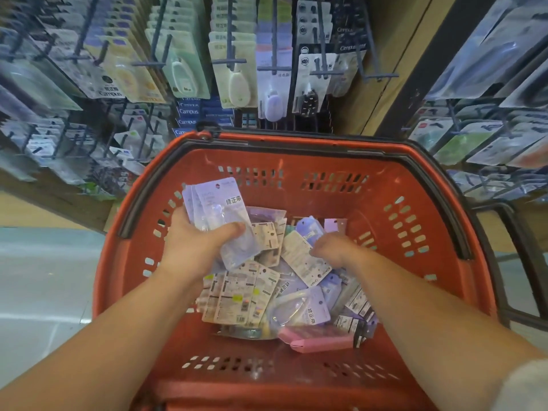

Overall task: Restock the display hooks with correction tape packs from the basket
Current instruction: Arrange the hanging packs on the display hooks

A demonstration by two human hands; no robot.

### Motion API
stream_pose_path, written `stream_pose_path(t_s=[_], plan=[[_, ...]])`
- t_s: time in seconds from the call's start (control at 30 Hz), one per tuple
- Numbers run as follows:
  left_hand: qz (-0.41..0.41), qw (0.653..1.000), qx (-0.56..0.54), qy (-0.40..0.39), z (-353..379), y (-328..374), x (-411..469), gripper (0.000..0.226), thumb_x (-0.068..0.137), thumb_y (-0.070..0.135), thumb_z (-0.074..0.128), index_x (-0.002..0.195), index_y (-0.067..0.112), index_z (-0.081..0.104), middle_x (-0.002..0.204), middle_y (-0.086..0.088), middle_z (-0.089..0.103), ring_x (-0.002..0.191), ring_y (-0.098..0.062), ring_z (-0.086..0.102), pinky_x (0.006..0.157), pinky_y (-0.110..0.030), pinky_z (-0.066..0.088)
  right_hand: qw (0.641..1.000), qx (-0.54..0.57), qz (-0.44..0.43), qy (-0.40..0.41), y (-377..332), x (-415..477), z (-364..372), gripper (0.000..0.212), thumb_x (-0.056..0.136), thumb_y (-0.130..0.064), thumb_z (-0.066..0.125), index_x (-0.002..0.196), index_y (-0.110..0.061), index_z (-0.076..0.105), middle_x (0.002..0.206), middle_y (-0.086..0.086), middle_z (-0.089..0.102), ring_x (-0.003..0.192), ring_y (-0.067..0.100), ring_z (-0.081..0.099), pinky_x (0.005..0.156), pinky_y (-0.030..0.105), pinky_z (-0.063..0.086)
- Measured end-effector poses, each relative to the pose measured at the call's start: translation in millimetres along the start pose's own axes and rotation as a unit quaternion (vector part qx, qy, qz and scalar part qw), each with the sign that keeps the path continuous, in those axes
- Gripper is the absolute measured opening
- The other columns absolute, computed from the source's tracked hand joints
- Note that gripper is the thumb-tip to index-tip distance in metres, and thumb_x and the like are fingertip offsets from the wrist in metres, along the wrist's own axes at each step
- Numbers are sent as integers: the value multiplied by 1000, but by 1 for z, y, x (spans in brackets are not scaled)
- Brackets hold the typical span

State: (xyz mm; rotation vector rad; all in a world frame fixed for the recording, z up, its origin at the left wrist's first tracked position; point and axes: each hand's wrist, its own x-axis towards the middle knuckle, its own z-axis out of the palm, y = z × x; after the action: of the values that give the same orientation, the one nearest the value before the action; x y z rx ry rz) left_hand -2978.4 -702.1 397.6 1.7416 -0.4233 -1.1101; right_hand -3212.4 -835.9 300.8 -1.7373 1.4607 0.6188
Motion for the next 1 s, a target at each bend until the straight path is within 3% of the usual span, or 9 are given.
stream_pose_path(t_s=[0.1,0.2,0.3,0.4,0.47,0.6,0.73,0.83,1.0], plan=[[3,1000,15,5,0,-1,2,45,77,3,89,112,24,68,104,-3,81,93,-27,80,71,-60,64,999,-31,-13,26,-5,5,14,34,100,-38,61,111,-6,68,114,12,64,117,31,61,91,34,46],[-4,1000,13,4,0,-1,2,52,79,3,88,123,21,66,109,-4,80,93,-25,80,65,-54,65,997,-63,3,47,-7,7,29,62,87,-49,74,131,-10,56,129,10,63,123,29,58,104,34,43],[-9,1000,12,-5,-1,-3,2,59,79,5,89,130,19,63,115,-5,78,95,-24,80,63,-49,65,993,-83,12,78,-6,9,42,73,79,-51,83,129,-8,53,131,11,58,123,29,59,102,35,45],[-3,1000,12,-7,-2,-4,2,66,75,9,92,132,19,61,117,-4,78,97,-23,79,63,-45,65,992,-65,6,106,-3,12,41,51,82,-49,80,107,-10,59,115,11,65,114,29,64,94,34,48],[-1,1000,12,-7,-1,-3,2,75,65,17,95,132,21,61,118,-3,78,99,-23,79,67,-50,66,996,-33,-4,77,-3,11,34,36,91,-44,73,92,-13,55,96,9,63,102,28,65,86,34,46],[-2,1000,13,-28,1,0,1,78,59,24,94,131,22,62,117,-4,78,102,-28,78,72,-60,64,992,116,-30,49,-5,4,22,38,96,-29,70,68,-16,48,71,3,49,72,21,49,64,29,37],[-7,999,11,-42,3,1,-4,73,62,19,94,128,22,63,114,-4,78,99,-27,79,71,-61,64,964,246,-66,69,-18,-17,-3,28,101,-28,63,81,-14,50,73,8,40,66,21,40,61,29,34],[-3,999,5,-37,6,4,-10,62,73,7,93,124,24,61,111,1,78,94,-20,79,69,-49,66,929,324,-119,133,-37,-48,-29,31,101,-25,61,74,-19,48,64,-2,39,56,15,34,51,28,27],[30,996,19,-81,15,12,-30,83,48,38,94,123,28,60,114,5,78,101,-21,78,84,-57,63,882,359,-239,189,-70,-119,-39,28,100,-22,61,76,-13,52,65,-1,44,57,13,42,55,32,35]])
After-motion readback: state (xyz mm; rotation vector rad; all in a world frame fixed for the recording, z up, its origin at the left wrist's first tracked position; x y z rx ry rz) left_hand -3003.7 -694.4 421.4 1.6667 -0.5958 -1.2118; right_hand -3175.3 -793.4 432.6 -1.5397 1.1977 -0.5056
